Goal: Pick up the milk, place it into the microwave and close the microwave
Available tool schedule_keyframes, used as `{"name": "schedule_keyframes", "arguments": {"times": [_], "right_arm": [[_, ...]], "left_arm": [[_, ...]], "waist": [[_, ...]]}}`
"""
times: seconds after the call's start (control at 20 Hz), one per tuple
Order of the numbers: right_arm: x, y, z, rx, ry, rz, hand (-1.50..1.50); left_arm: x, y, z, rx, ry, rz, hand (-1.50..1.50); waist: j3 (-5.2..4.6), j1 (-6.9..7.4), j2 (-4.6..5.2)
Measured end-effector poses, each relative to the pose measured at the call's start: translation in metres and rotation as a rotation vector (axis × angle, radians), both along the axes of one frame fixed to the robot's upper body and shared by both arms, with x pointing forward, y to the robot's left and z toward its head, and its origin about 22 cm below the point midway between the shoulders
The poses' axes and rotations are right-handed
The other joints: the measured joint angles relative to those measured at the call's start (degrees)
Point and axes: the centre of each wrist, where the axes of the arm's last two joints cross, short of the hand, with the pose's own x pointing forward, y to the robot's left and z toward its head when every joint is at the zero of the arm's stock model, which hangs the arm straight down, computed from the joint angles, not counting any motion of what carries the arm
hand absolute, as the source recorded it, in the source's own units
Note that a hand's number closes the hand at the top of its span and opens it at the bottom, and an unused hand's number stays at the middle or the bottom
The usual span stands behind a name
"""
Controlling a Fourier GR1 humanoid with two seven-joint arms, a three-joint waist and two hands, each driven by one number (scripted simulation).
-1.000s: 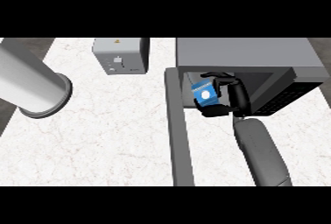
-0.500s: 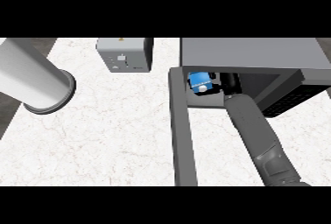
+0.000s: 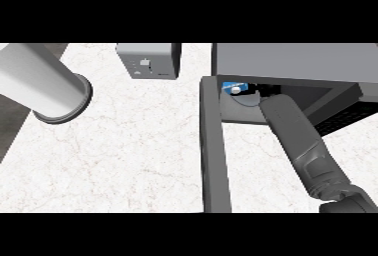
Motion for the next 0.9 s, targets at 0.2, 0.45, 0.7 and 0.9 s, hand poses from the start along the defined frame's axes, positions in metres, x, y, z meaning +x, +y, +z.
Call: {"name": "schedule_keyframes", "arguments": {"times": [0.2,0.45,0.7,0.9], "right_arm": [[0.003,-0.011,0.003,-0.074,-0.061,-0.065,1.50],[0.006,-0.025,0.006,-0.179,-0.112,-0.125,1.50],[0.008,-0.042,0.009,-0.265,-0.116,-0.199,-1.50],[0.004,-0.070,0.006,-0.334,-0.065,-0.384,-1.50]], "left_arm": [[0.005,0.000,-0.001,0.000,-0.007,-0.009,-1.50],[0.008,0.000,0.000,0.006,-0.008,-0.031,-1.50],[0.015,-0.005,-0.001,0.002,-0.010,-0.046,-1.50],[0.018,-0.006,0.001,0.017,-0.009,-0.044,-1.50]], "waist": [[0.12,1.03,0.62],[0.14,2.14,1.16],[-0.05,3.01,1.60],[-0.26,3.37,1.93]]}}
